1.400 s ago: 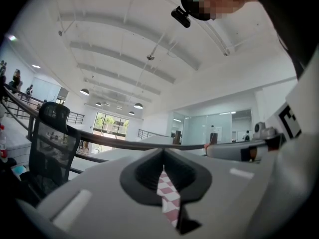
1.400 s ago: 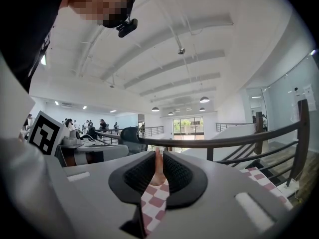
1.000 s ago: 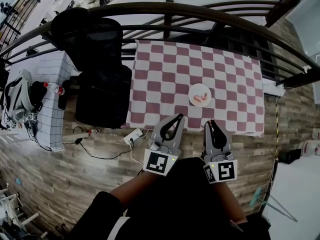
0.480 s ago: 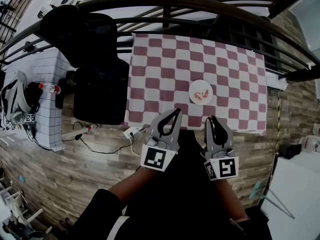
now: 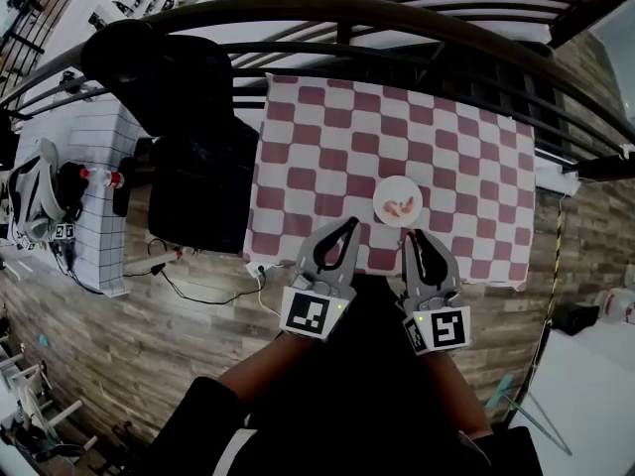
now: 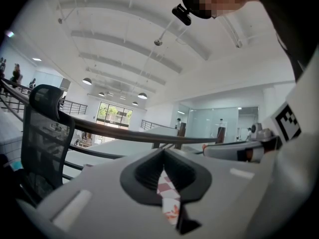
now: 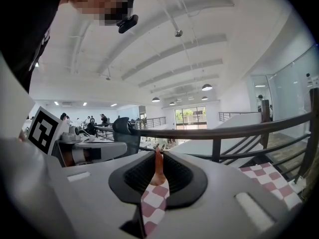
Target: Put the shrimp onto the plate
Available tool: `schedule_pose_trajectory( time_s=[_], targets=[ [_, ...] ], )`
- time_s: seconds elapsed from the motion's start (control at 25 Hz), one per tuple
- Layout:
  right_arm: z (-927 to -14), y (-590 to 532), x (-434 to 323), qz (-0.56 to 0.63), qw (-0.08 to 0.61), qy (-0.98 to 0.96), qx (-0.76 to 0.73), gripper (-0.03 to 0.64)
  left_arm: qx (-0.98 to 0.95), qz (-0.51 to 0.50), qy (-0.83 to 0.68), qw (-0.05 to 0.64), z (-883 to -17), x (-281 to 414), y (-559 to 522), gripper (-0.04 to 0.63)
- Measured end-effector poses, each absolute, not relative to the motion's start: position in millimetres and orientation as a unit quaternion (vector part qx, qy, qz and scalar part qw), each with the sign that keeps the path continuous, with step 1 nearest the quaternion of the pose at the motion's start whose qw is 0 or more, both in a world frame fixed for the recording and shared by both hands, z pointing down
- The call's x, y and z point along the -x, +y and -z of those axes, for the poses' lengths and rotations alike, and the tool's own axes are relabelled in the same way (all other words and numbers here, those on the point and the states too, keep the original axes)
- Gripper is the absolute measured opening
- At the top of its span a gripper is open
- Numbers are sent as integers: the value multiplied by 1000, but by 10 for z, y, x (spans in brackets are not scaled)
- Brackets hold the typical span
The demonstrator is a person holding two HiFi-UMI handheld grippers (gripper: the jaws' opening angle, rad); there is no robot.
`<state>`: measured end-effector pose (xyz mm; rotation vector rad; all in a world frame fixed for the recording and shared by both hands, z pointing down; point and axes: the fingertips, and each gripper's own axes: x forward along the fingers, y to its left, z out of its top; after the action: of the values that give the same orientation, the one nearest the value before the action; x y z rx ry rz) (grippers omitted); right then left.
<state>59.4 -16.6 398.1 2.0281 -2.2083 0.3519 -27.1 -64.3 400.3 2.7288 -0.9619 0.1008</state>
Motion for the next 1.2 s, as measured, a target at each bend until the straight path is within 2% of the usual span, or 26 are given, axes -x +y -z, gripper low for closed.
schedule_pose_trajectory(
  time_s=[0.48, 1.2],
  targets=[
    [-4394, -590, -1140, -147, 91, -741, -648, 48, -923, -55, -358, 126, -4168, -90, -1011, 9],
    [-5070, -987, -1492, -204, 122, -763, -602, 48, -904, -72, -400, 132, -4321, -447, -1354, 9]
  ],
)
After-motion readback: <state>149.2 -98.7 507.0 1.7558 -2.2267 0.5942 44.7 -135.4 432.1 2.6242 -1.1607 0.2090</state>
